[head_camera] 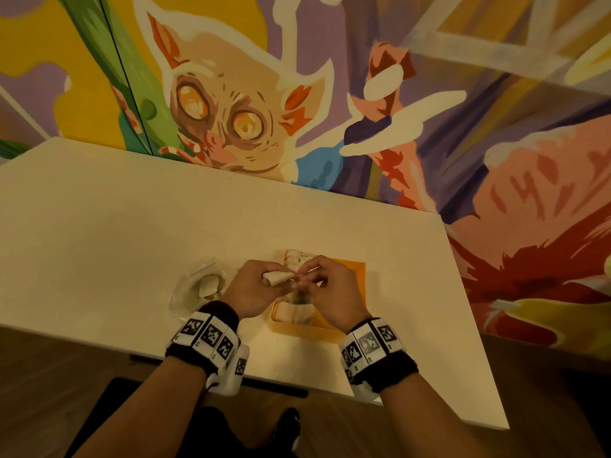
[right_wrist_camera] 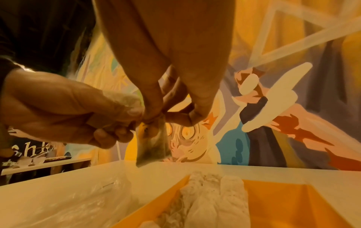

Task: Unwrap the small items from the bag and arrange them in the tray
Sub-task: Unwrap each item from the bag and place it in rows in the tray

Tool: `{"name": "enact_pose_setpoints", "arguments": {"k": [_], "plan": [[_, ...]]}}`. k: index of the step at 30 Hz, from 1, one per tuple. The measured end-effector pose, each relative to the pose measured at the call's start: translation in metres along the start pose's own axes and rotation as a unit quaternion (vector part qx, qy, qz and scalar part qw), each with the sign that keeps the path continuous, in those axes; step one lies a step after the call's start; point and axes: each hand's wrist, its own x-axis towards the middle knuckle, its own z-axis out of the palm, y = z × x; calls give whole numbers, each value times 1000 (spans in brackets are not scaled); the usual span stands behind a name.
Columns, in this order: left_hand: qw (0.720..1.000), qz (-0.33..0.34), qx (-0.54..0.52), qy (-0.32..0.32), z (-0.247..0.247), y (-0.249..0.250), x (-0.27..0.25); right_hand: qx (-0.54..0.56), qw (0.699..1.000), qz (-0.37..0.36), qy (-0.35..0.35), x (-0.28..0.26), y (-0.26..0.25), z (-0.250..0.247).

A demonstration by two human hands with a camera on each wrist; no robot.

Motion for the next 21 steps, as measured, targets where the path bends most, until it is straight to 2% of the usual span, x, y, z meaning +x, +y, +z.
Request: {"name": "enact_pose_setpoints", "arguments": {"k": [8, 13, 18, 21], "plan": [[992, 50, 117, 16, -6, 0, 14, 56, 997, -11, 54, 6, 0, -5], [990, 77, 116, 31, -4, -5, 16, -47, 998, -2, 37, 8, 13, -5], [994, 70, 79, 39, -1, -5, 14, -70, 996, 0, 47, 10, 16, -5], [991, 88, 91, 34, 1, -2, 14, -80, 996, -10, 39, 10, 18, -3]]}}
